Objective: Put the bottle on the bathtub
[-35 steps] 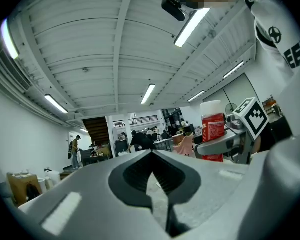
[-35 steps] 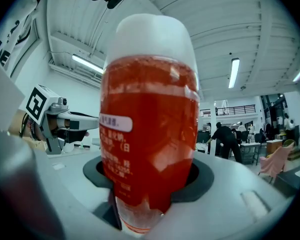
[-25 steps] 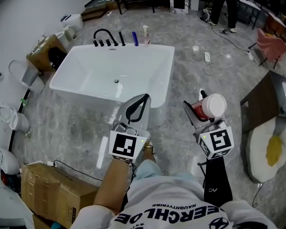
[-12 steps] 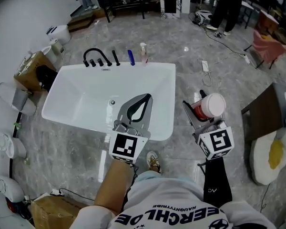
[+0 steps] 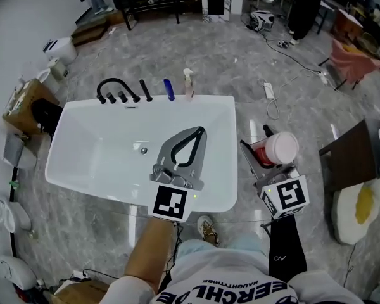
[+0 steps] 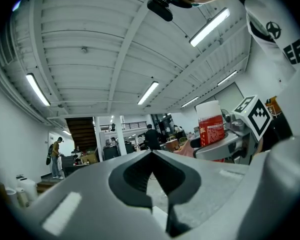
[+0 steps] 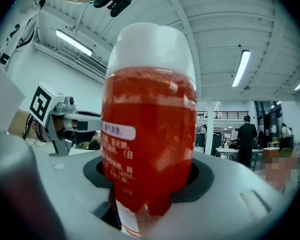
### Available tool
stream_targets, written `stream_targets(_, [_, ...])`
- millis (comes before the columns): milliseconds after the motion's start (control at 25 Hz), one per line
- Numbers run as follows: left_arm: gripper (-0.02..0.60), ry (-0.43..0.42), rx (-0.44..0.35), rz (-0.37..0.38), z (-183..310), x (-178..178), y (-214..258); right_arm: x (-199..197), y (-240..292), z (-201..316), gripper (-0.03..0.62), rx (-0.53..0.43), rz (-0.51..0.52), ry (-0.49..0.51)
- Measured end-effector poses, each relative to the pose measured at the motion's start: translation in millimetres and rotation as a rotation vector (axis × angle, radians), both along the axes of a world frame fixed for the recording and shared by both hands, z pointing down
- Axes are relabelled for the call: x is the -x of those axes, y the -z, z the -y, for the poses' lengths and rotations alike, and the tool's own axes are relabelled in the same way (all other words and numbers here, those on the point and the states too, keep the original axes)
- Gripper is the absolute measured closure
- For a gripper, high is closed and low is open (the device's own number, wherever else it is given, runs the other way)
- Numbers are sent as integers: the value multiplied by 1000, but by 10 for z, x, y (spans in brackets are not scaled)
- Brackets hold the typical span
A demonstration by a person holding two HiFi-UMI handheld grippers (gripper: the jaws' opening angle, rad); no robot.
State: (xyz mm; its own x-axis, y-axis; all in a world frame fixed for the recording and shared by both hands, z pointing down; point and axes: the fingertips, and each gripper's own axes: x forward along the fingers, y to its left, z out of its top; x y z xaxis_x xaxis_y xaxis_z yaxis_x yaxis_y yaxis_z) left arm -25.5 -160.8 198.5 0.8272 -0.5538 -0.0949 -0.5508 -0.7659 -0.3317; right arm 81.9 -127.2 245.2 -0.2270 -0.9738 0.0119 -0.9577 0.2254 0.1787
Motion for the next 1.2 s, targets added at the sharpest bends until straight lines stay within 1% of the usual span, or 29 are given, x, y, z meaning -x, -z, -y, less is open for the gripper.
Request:
stream_targets(160, [580,-23,-21,18,239,-28,-18,-5,-109,247,292,19,12,-7])
stream_targets(280, [580,-24,-24,36,409,-47,-49,-9,-164,415,292,27,10,-10])
stream_targets(440, [580,-29,-21,40,624,-96,-134,-37,-281,609,292,39,5,-15])
stream_targets(640, [580,-4,-12,32,1008,-117,-283,-42,-480,959,292,51,15,-13])
stream_targets(800, [580,-11,-1,32,1298,-219,-603,-101,-810,1244,292,65,20,-3])
stream_targets(920, [580,5,13,9,1557,-309,-879,-184,-1054,1491,292,57,20,7])
stream_targets(1040, [580,19,18,16,1810,-432,-1214,-285,-1327,1773,290,48,20,23])
stream_targets(1200, [580,83,13,14,2178,-563,-1601,-399,-1681,2178,290,21,2,67])
